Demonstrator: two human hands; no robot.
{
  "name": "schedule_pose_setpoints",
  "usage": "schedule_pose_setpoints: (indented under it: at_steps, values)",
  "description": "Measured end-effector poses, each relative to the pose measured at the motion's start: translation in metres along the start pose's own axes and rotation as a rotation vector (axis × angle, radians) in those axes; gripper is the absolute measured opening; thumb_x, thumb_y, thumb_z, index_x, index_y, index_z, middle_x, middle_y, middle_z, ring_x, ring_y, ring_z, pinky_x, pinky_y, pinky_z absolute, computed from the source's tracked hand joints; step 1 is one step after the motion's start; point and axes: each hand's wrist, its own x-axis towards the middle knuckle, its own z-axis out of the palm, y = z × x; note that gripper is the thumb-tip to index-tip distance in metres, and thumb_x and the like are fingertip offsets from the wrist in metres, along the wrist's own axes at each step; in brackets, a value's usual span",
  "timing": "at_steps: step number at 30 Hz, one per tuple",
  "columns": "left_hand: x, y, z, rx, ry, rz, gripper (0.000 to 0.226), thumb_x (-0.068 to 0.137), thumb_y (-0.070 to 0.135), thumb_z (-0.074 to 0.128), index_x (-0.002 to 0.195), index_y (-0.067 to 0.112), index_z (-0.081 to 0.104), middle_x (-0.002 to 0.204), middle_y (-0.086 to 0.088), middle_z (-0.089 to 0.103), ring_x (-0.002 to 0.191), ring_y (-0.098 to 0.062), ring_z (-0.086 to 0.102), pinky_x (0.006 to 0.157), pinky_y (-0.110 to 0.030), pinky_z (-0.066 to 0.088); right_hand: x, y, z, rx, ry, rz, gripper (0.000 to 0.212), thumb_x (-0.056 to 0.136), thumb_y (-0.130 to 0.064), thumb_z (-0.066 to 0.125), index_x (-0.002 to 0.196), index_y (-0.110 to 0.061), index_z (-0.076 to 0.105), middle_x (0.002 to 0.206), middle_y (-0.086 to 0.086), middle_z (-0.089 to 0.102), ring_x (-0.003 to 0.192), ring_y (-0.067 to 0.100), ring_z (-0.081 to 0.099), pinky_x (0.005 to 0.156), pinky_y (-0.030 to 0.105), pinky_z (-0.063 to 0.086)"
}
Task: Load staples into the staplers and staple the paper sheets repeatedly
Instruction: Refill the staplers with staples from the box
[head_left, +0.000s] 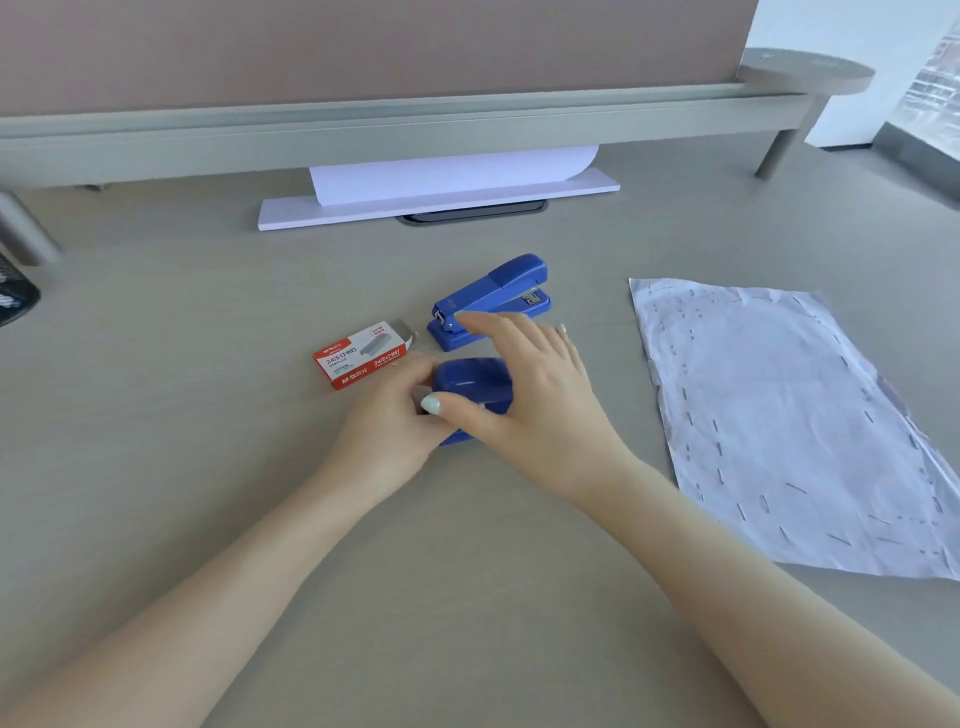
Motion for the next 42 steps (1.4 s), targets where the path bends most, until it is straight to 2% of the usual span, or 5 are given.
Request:
schedule_pose_setpoints:
  at_steps: [10, 13, 16, 25, 42]
  values:
    - [-0.001, 0.0, -0.001, 0.01, 0.034, -0.053, 0.013, 0.074, 0.023, 0.073, 0.077, 0.034, 0.066, 0.079, 0.008, 0.069, 0.072, -0.005, 0.061, 0.063, -0.012, 0.044, 0.01, 0.004, -0.012, 0.508, 0.067, 0.173, 0.005, 0.081, -0.034, 0.066, 0.081, -0.03, 0.061, 0.066, -0.018, 0.061, 0.065, 0.0, 0.054, 0.066, 0.01, 0.04]
    - [-0.001, 0.001, 0.0, 0.006, 0.039, -0.047, 0.018, 0.074, 0.023, 0.074, 0.075, 0.038, 0.064, 0.081, 0.008, 0.069, 0.074, -0.007, 0.062, 0.06, -0.01, 0.043, 0.012, 0.006, -0.024, 0.599, 0.177, 0.233, 0.011, 0.082, -0.04, 0.057, 0.078, -0.032, 0.063, 0.074, 0.001, 0.066, 0.079, 0.024, 0.061, 0.074, 0.03, 0.05]
    - [-0.002, 0.002, 0.0, -0.008, 0.037, -0.045, 0.018, 0.075, 0.02, 0.072, 0.076, 0.037, 0.065, 0.08, 0.004, 0.071, 0.075, -0.01, 0.062, 0.06, -0.014, 0.045, 0.013, 0.008, -0.029, 0.706, 0.277, 0.325, 0.022, 0.093, -0.036, 0.047, 0.08, -0.024, 0.062, 0.053, -0.02, 0.056, 0.058, -0.003, 0.055, 0.06, 0.008, 0.042]
    - [-0.003, -0.001, 0.001, 0.005, 0.048, -0.032, 0.016, 0.076, 0.023, 0.071, 0.075, 0.036, 0.062, 0.075, 0.005, 0.067, 0.062, 0.0, 0.053, 0.055, -0.008, 0.04, 0.019, 0.082, -0.053, 1.694, 0.492, 0.826, 0.033, 0.096, -0.019, 0.033, 0.077, -0.01, 0.058, 0.075, 0.004, 0.062, 0.082, 0.022, 0.061, 0.088, 0.037, 0.048]
    - [0.019, -0.021, -0.036, 0.584, 0.353, 0.086, 0.059, 0.074, 0.061, 0.049, 0.117, 0.022, 0.056, 0.125, 0.0, 0.056, 0.118, -0.024, 0.043, 0.096, -0.033, 0.028, 0.017, 0.099, -0.068, 0.212, 0.362, 0.475, 0.04, 0.088, 0.005, 0.037, 0.114, -0.016, 0.059, 0.113, -0.006, 0.058, 0.109, 0.007, 0.053, 0.084, 0.014, 0.039]
